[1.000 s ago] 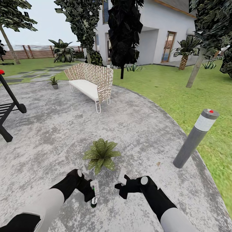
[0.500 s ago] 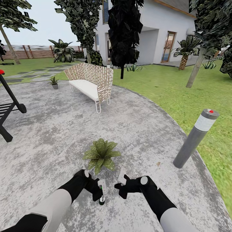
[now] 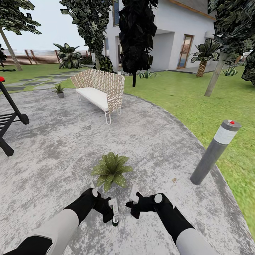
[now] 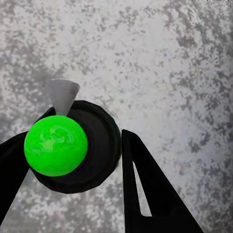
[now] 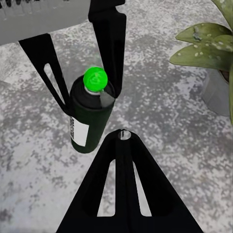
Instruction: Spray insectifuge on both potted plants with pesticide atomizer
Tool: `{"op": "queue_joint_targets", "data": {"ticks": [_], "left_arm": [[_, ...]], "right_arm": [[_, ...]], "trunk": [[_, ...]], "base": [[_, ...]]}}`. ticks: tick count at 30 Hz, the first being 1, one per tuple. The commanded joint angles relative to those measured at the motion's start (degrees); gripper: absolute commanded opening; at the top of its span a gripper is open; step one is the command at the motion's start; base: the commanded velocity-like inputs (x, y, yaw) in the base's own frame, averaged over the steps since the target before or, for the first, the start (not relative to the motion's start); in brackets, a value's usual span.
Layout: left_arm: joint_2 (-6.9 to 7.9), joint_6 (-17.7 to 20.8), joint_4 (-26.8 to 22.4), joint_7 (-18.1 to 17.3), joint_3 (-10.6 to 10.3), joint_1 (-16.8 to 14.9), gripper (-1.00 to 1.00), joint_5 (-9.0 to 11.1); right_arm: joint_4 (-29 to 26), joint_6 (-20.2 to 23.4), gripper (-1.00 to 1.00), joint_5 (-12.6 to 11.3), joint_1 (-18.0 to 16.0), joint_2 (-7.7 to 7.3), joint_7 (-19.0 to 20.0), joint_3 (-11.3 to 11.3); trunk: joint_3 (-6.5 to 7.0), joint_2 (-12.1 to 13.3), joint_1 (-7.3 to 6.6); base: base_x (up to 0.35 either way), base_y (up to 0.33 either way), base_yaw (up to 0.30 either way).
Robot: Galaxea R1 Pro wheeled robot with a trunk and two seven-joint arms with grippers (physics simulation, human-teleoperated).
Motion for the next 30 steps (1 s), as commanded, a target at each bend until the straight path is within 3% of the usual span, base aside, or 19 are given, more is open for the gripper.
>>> {"op": "queue_joint_targets", "data": {"ticks": [1, 8, 11, 14, 30], "left_arm": [[-0.22, 0.11, -0.11, -0.2, -0.06, -0.01, -1.0, -0.17], [-1.48, 0.07, -0.1, 0.15, -0.05, 0.0, -1.0, 0.02], [-1.5, -0.05, -0.1, 0.15, -0.11, 0.0, -1.0, 3.14], [-1.52, -0.1, -0.1, 0.15, -0.13, 0.0, -1.0, 4.23], [-1.64, -0.46, -0.1, -0.38, -0.14, 0.09, -1.0, 4.51]], "right_arm": [[-0.09, -0.03, -1.0, 0.39, -0.02, 0.02, 0.18, -0.03], [-0.01, -0.03, -1.0, 0.4, -0.02, -0.01, 0.18, -0.03], [0.0, -0.07, -1.0, 0.4, -0.02, -0.02, 0.18, -0.03], [0.0, -0.05, -1.0, 0.4, -0.02, -0.01, 0.18, 0.0], [0.0, -0.11, -1.0, 0.46, -0.02, -0.03, 0.18, 0.05]], "trunk": [[-0.05, -0.02, -0.01], [-0.05, -0.02, -0.01], [-0.05, -0.02, -0.01], [-0.05, -0.02, -0.01], [-0.05, -0.02, -0.01]], "base": [[0.0, 0.0, 0.0], [0.0, 0.0, 0.0], [0.0, 0.0, 0.0], [0.0, 0.0, 0.0], [0.0, 0.0, 0.0]]}}
